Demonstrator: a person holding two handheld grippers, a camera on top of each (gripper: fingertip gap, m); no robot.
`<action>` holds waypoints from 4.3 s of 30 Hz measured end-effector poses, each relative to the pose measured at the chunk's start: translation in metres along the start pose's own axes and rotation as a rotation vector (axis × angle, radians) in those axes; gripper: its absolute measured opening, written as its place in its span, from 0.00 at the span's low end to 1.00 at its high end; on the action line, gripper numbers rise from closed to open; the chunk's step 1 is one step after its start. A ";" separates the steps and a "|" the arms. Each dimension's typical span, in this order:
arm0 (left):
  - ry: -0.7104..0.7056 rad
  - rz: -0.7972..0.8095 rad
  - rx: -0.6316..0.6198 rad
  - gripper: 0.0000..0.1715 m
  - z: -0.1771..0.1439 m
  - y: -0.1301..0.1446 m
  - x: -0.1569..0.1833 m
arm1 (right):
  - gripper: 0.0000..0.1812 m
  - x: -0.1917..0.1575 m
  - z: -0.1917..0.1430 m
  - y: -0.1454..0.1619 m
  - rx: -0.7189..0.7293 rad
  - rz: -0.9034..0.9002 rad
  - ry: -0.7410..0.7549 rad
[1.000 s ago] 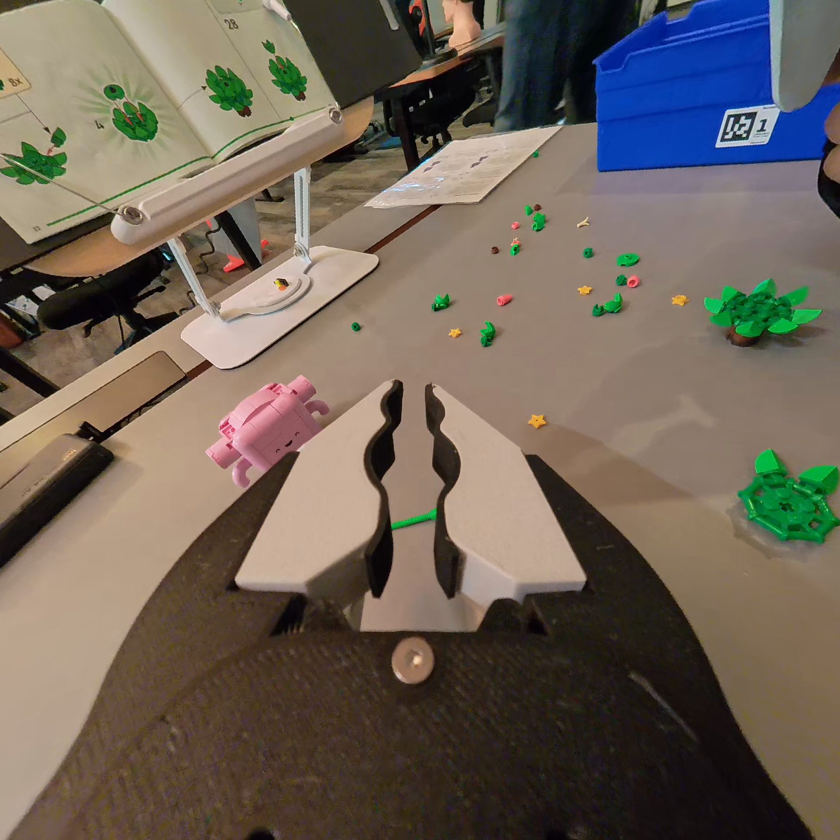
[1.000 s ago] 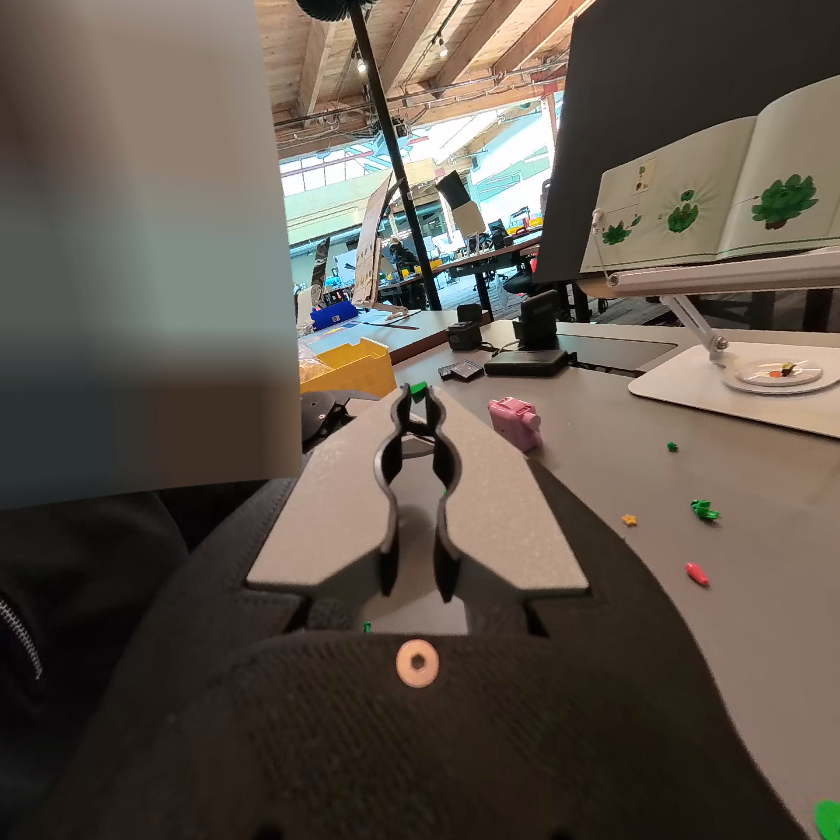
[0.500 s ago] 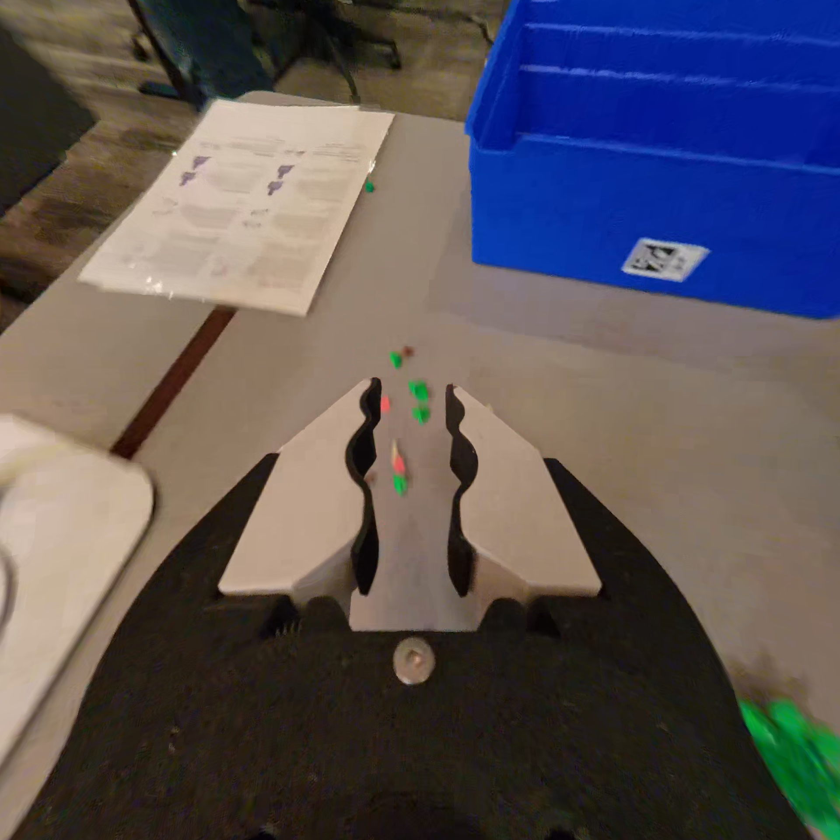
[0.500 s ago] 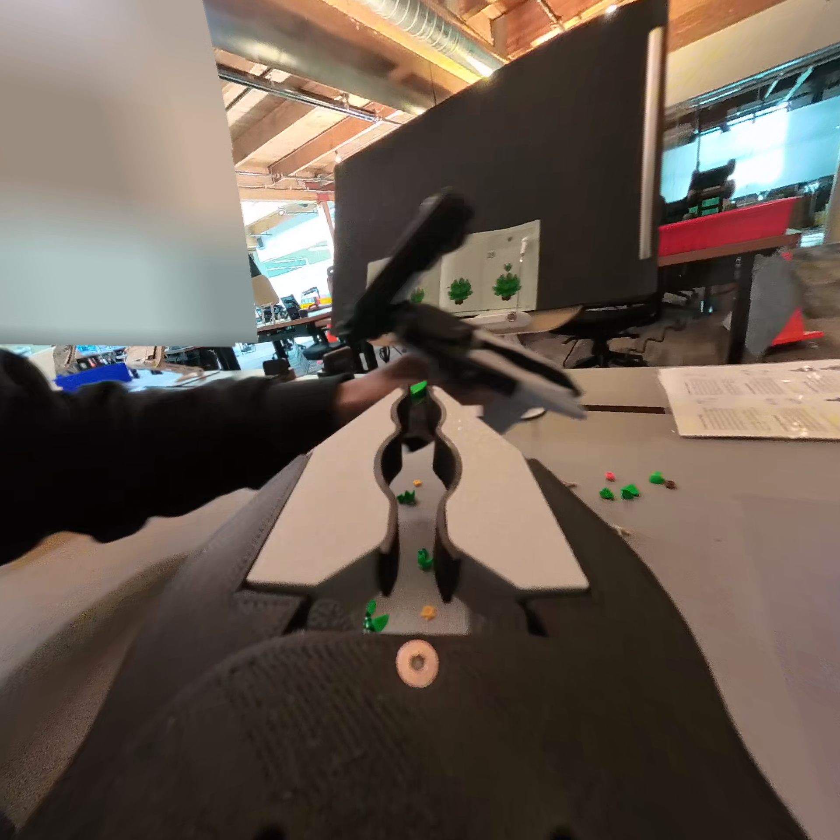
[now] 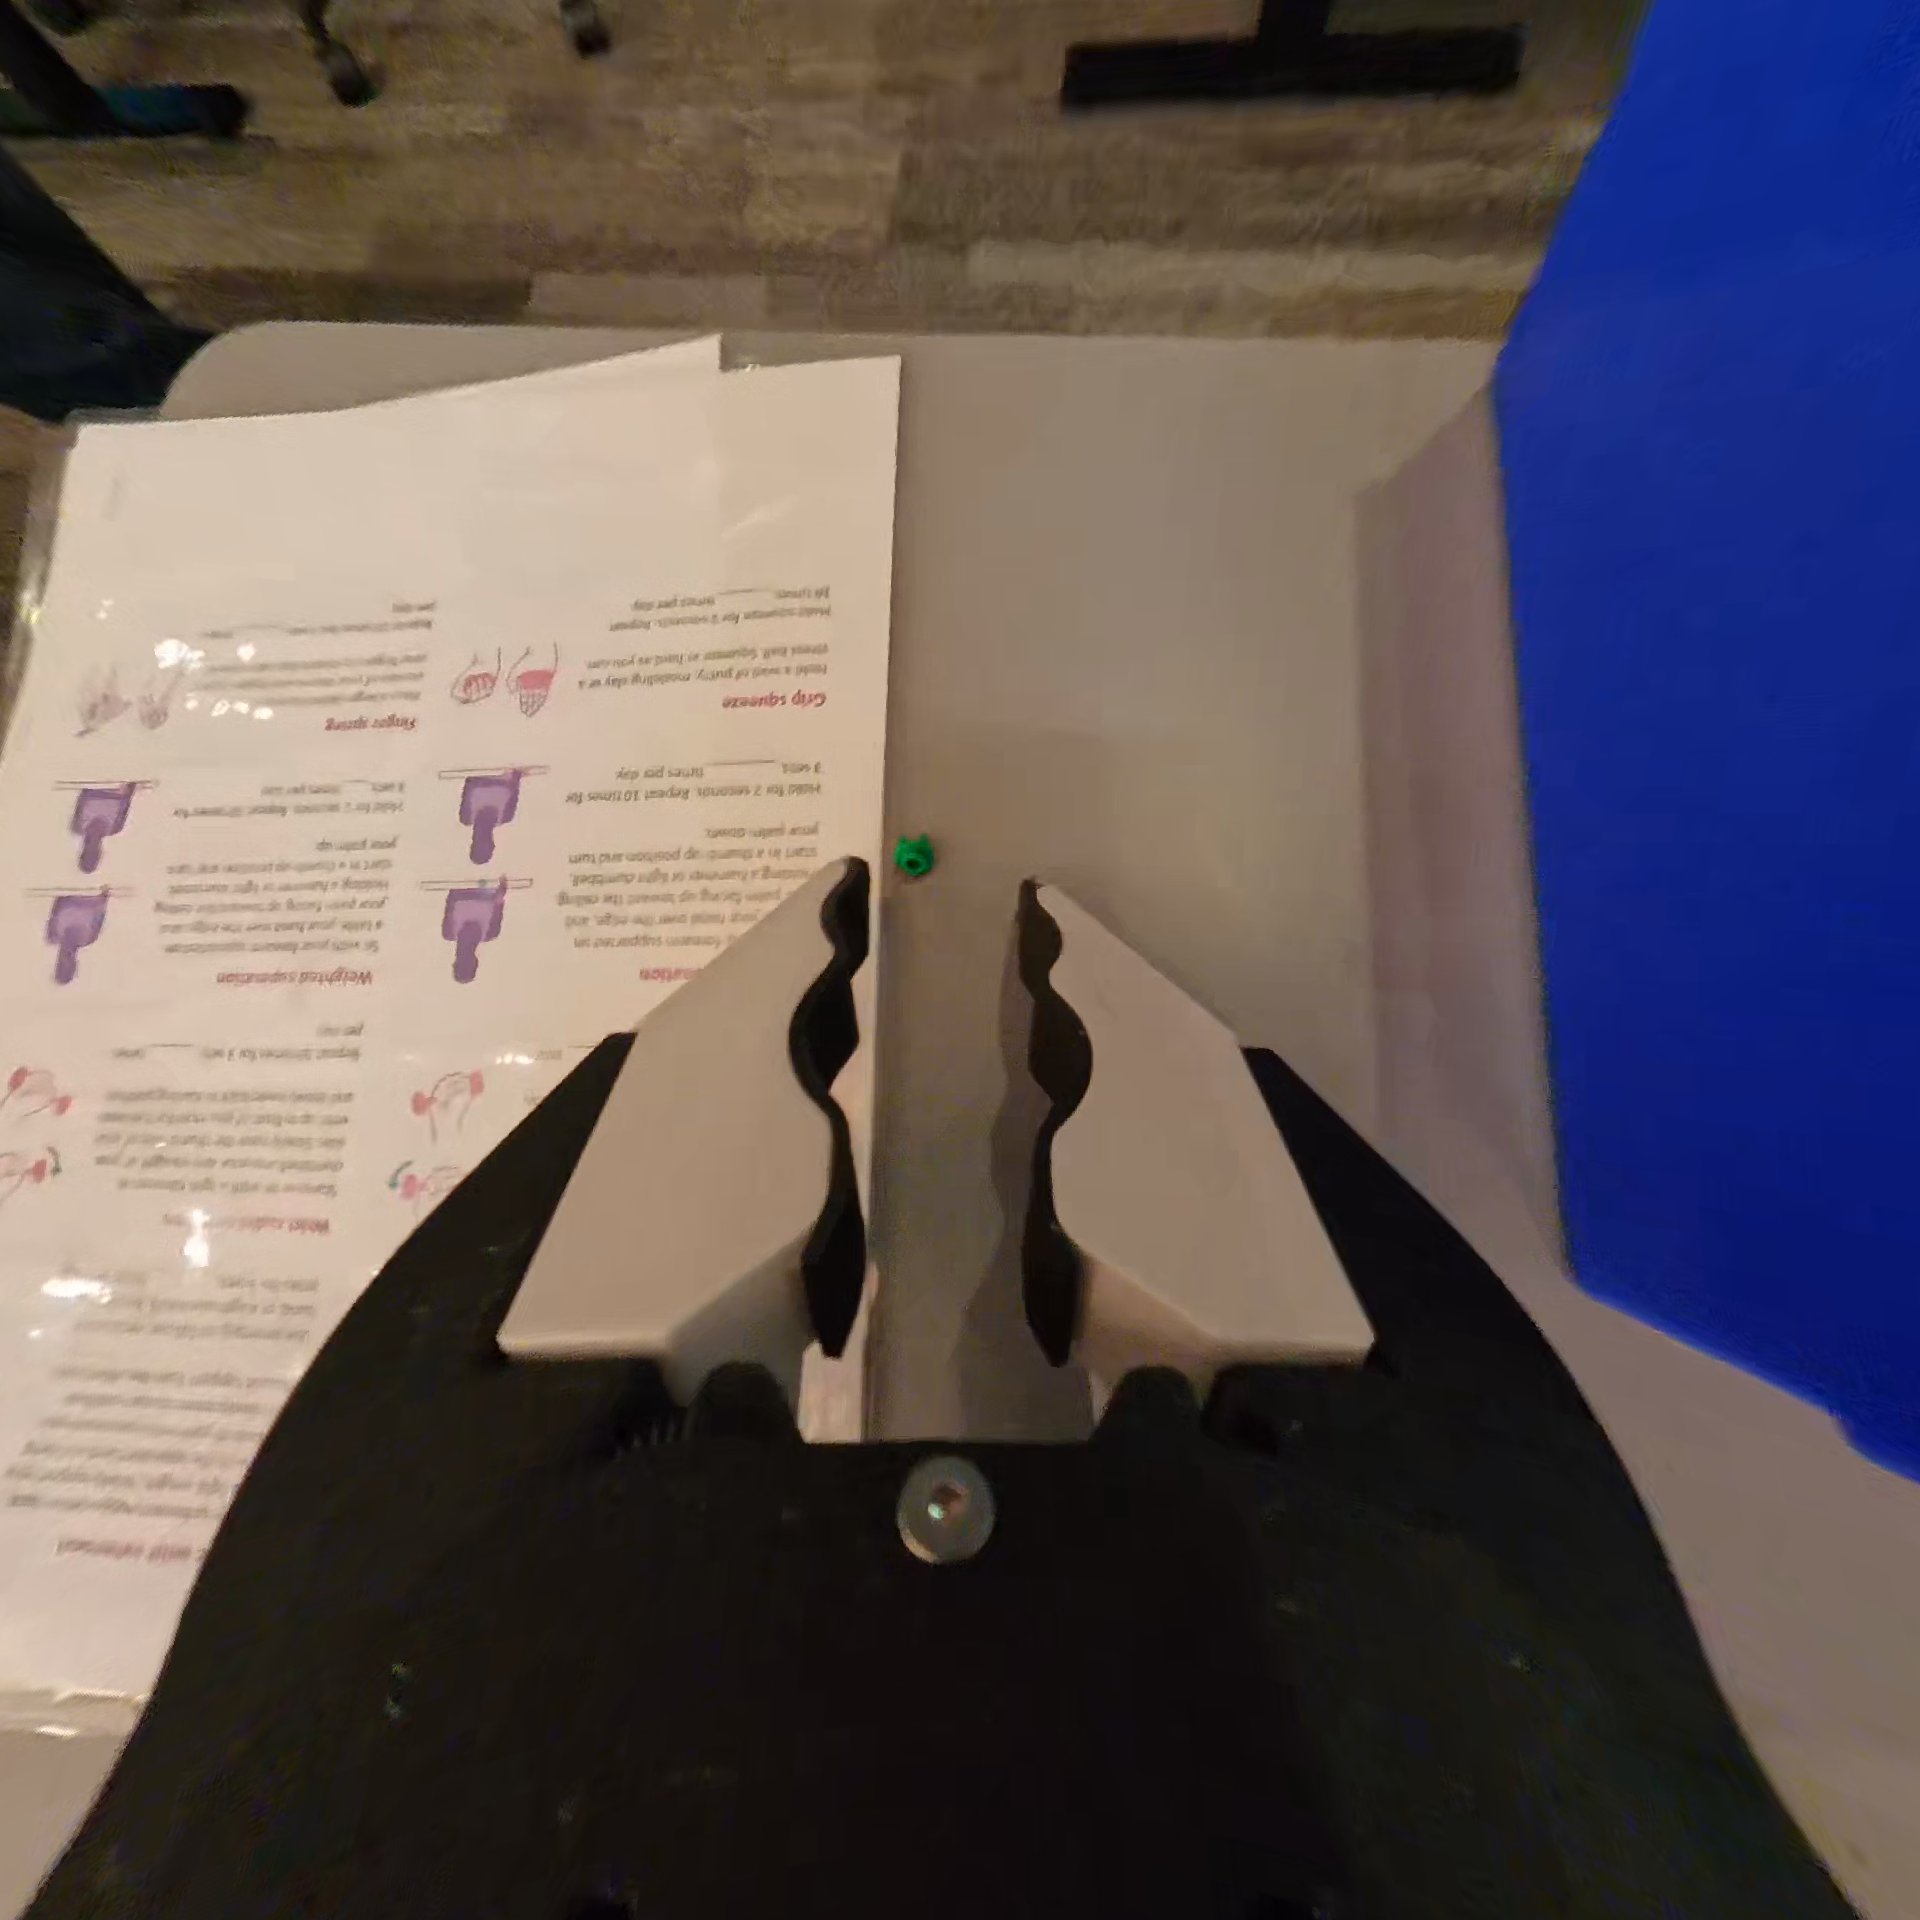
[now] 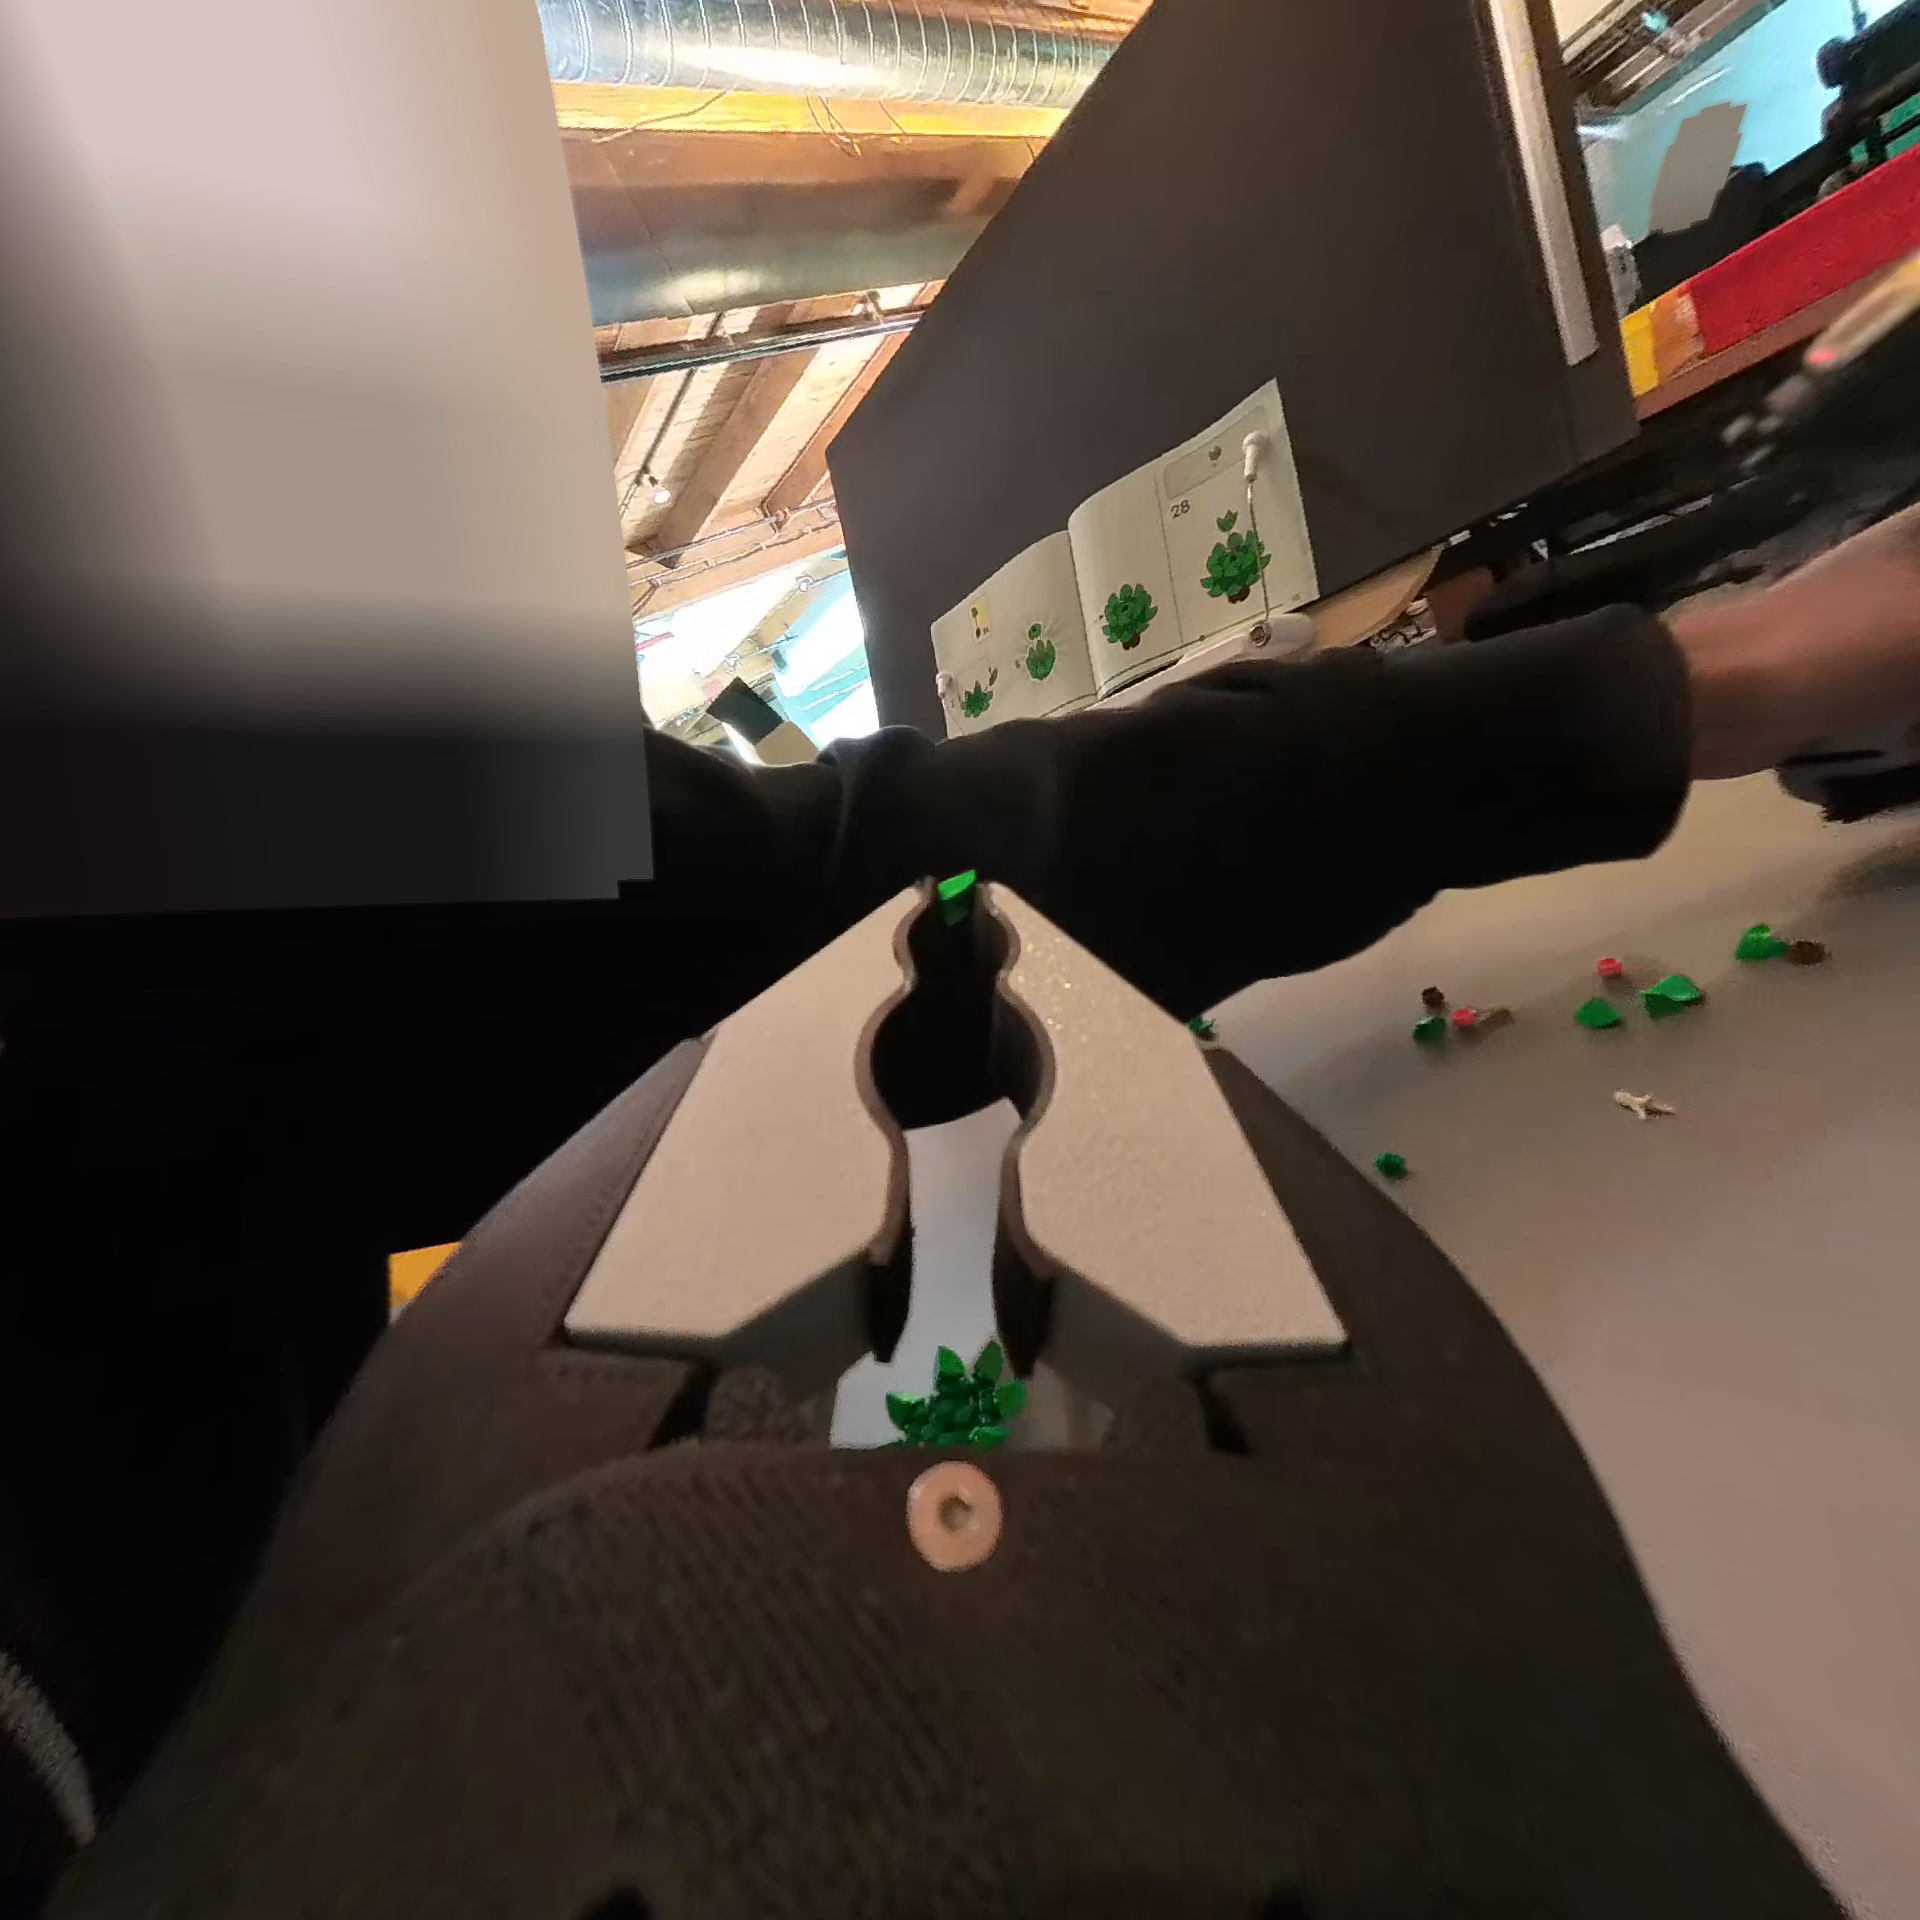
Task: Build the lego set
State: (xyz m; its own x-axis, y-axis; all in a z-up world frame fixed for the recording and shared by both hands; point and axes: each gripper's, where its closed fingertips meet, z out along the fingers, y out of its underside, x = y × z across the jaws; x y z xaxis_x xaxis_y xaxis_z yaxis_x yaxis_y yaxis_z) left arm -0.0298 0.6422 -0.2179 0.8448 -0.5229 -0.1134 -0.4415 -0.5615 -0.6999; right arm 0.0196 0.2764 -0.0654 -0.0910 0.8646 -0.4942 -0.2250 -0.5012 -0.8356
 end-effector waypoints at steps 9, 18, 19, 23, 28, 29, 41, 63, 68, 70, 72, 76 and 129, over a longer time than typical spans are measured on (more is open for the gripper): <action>0.027 -0.061 0.018 0.15 0.011 0.001 -0.009 | 0.02 -0.001 0.001 0.001 -0.001 0.032 -0.023; 0.042 -0.049 0.031 0.03 0.002 -0.001 0.003 | 0.02 -0.002 0.001 0.002 -0.004 0.037 -0.028; 0.036 -0.040 0.052 0.03 -0.007 -0.003 0.006 | 0.02 -0.002 0.000 0.002 -0.003 0.037 -0.030; -0.005 -0.033 0.135 0.02 -0.067 0.000 0.014 | 0.02 -0.005 0.001 0.002 -0.007 0.018 -0.035; -0.025 -0.090 0.276 0.02 -0.180 0.035 0.047 | 0.02 -0.011 0.002 0.004 -0.015 -0.034 -0.039; -0.025 -0.098 0.285 0.02 -0.202 0.050 0.059 | 0.02 -0.013 0.002 0.005 -0.021 -0.047 -0.037; -0.301 -0.374 0.022 0.02 -0.383 0.321 0.178 | 0.02 -0.019 0.013 0.028 -0.119 -0.178 0.000; -0.218 -0.510 0.018 0.16 -0.378 0.353 0.199 | 0.02 -0.013 0.017 0.038 -0.182 -0.283 0.049; -0.217 -0.540 0.014 0.15 -0.379 0.353 0.203 | 0.02 -0.011 0.015 0.036 -0.169 -0.260 0.050; -0.245 -0.536 0.008 0.14 -0.381 0.355 0.201 | 0.02 -0.011 0.015 0.037 -0.169 -0.253 0.046; -0.292 -0.506 -0.008 0.14 -0.384 0.359 0.196 | 0.02 -0.011 0.015 0.037 -0.173 -0.255 0.046; -0.319 -0.358 -0.027 0.06 -0.395 0.354 0.191 | 0.02 -0.011 0.016 0.038 -0.177 -0.259 0.047; -0.025 0.136 0.486 0.00 -0.414 0.221 0.219 | 0.02 -0.074 0.033 0.087 -0.353 0.138 -0.333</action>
State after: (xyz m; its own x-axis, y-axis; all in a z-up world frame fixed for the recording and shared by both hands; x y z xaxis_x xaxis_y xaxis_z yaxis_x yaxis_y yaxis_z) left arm -0.0672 0.1379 -0.1055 0.7989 -0.5520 -0.2389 -0.3611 -0.1225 -0.9245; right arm -0.0250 0.1695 -0.0938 -0.4146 0.7250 -0.5500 0.1478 -0.5427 -0.8268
